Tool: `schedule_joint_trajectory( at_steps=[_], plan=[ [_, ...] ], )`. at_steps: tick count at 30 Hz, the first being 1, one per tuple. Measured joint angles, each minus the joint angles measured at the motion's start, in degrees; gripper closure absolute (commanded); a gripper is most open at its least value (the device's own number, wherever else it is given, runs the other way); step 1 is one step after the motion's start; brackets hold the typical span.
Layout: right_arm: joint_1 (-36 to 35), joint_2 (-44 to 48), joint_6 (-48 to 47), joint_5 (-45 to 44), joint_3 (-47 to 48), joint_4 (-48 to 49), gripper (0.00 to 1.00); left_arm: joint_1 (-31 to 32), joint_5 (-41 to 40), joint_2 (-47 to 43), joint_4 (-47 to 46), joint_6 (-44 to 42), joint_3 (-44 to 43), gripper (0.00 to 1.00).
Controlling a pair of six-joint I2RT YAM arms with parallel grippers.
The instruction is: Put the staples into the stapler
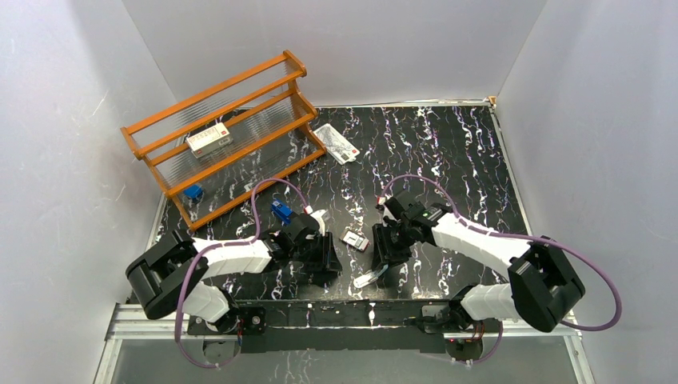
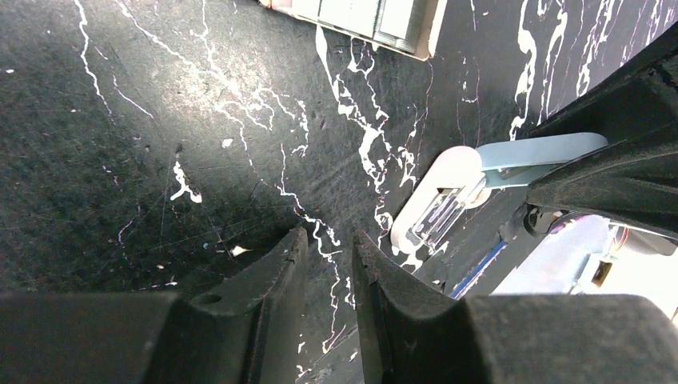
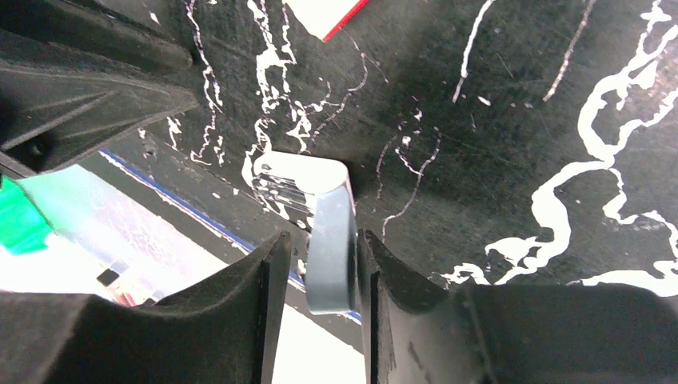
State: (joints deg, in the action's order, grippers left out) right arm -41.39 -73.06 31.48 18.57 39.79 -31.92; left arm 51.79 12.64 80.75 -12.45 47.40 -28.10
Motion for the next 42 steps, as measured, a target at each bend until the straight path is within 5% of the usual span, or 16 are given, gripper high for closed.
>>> schedule_joint_trajectory(
  at_steps=[8, 27, 42],
  plan=[
    [0.0, -3.54, -5.2, 1.36, 3.61, -2.62, 0.72, -0.68, -0.28, -0.96, 1.81, -0.11, 0.0, 0.73],
    [4.66, -12.76, -32.5, 4.26, 21.97, -10.93, 0.68, -3.28, -1.33, -4.87, 8.7, -2.49, -0.13, 0.74],
    [5.92, -18.99, -47.56, 3.93, 24.72, -20.61, 0.64, -10.01, 2.4, -13.46, 16.15, -5.92, -6.21, 0.73]
  ],
)
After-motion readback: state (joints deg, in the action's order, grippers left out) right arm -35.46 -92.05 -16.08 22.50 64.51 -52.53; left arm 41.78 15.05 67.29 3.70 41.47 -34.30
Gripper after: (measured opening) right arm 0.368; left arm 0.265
